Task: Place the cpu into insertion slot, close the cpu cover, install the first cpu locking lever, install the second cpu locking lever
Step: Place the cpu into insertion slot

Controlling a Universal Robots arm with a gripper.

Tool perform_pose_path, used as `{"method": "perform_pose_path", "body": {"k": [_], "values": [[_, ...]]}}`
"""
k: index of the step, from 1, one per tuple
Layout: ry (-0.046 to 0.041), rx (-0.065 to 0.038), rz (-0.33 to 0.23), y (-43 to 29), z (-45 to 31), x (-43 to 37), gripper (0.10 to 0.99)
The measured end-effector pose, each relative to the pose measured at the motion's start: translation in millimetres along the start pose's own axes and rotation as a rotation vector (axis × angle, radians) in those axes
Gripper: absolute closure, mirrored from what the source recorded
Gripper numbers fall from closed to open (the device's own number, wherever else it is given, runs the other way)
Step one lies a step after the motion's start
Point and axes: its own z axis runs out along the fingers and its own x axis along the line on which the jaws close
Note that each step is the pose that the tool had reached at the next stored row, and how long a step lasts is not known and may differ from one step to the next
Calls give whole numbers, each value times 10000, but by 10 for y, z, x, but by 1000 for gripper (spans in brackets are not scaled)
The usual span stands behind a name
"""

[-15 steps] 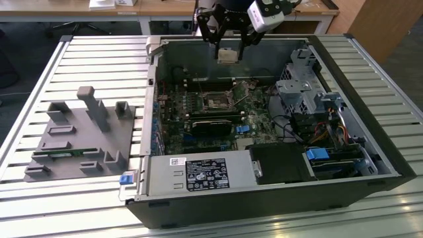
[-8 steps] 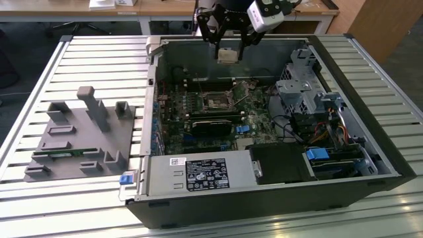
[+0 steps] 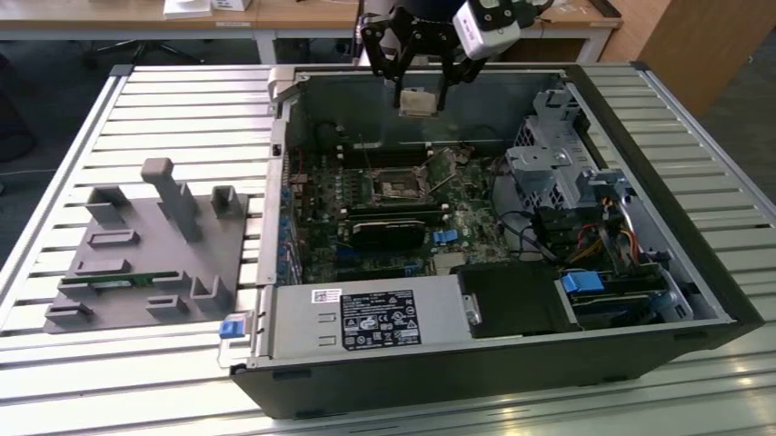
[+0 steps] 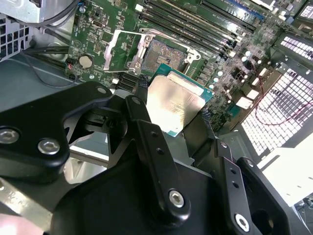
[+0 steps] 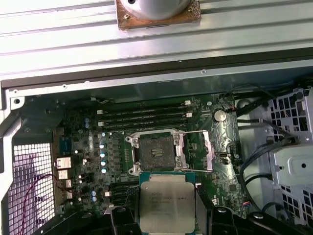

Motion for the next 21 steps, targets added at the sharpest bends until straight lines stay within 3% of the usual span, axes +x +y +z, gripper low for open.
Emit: {"method": "perform_pose_path", "body": {"k": [21], "values": [[-16, -4, 180, 0, 0, 1, 545]]}}
